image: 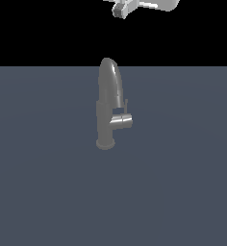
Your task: Turn on the faucet by rotating a designated handle.
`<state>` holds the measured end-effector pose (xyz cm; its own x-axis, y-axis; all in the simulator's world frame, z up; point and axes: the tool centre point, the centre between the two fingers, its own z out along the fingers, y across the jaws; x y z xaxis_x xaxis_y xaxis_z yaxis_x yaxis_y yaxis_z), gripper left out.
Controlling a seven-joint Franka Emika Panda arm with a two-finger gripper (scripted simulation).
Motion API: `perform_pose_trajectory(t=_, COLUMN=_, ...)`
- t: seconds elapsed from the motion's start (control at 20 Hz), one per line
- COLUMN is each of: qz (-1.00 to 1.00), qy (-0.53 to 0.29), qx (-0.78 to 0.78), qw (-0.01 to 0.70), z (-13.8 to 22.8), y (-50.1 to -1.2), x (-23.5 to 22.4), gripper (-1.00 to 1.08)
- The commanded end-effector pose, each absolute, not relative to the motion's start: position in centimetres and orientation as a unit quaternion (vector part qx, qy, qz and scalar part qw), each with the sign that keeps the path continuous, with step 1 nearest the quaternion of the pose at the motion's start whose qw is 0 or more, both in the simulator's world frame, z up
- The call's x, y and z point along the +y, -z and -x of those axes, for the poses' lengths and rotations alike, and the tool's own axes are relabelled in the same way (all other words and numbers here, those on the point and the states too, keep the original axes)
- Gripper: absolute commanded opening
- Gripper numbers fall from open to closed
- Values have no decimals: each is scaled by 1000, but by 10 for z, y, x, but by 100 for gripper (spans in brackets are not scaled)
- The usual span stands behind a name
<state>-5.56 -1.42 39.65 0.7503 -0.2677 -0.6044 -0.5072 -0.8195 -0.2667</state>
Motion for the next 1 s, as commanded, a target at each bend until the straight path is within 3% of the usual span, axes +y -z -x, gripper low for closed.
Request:
perform_pose_trajectory(t=0.0, qz=898, qy=-301, qx=227, qw=227, z=44, y=-386, x=-17, gripper=-100)
perform_pose_trajectory(t=0.95, qz=755, qy=-447, qx=338, qw=341, z=-27, y=-283, x=-35, gripper=-100)
